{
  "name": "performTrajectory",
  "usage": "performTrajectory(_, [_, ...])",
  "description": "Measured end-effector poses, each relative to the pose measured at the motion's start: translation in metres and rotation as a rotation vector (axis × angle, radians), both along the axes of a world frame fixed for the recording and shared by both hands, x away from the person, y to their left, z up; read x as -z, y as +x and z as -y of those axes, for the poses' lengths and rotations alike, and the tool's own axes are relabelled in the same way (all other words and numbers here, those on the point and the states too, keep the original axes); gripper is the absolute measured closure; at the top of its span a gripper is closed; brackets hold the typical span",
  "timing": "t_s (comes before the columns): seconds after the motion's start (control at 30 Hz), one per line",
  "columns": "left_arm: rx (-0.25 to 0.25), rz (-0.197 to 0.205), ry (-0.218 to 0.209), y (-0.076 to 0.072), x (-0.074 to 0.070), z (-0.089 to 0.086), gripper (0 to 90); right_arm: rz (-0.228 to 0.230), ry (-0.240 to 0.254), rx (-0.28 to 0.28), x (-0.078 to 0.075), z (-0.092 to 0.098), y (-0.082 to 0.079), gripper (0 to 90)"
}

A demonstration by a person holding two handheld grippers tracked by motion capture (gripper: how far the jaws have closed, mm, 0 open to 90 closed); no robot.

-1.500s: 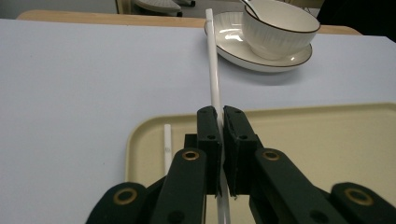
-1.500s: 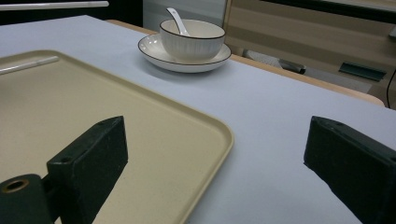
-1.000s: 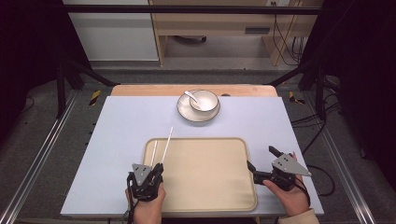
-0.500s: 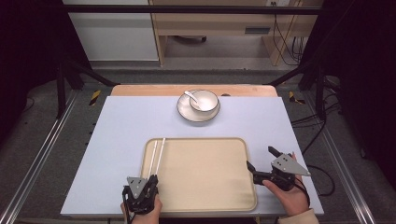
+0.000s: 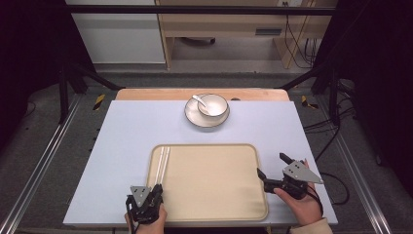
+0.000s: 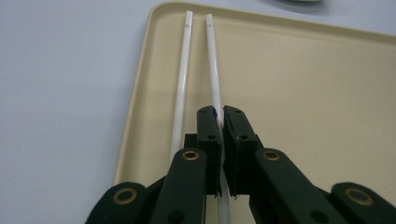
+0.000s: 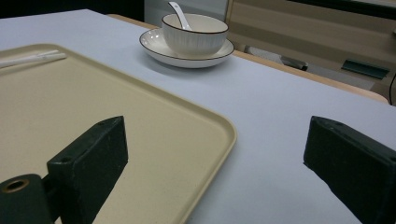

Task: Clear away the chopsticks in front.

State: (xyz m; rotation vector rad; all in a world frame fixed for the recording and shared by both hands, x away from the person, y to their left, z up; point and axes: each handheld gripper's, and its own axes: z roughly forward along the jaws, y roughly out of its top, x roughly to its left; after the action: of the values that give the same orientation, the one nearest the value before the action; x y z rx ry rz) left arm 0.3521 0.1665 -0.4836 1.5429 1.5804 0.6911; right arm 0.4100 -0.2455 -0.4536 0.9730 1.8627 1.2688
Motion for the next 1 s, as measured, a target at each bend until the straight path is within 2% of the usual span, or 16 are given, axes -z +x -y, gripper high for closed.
performTrajectory(0.23, [0.005,-0.015,0.0,0.0013,0.0026,0.0008,85.2,0.0,-0.002,-0.002,0.0003,-0.0003,0.0002,6.6])
performTrajectory(0.53, [0.018,-0.025,0.027,0.0026,0.0043,0.0039,85.1,-0.004,-0.003,-0.002,0.0006,-0.0008,0.0002,6.6])
performTrajectory(0.77, [0.025,-0.042,0.023,0.004,0.0071,0.0036,85.0,-0.004,-0.005,-0.003,0.0007,-0.001,0.0002,6.6])
performTrajectory(1.0, [0.028,-0.024,0.017,0.0029,0.0027,0.0041,82.9,-0.004,-0.005,-0.003,0.0007,-0.0009,0.0001,6.6])
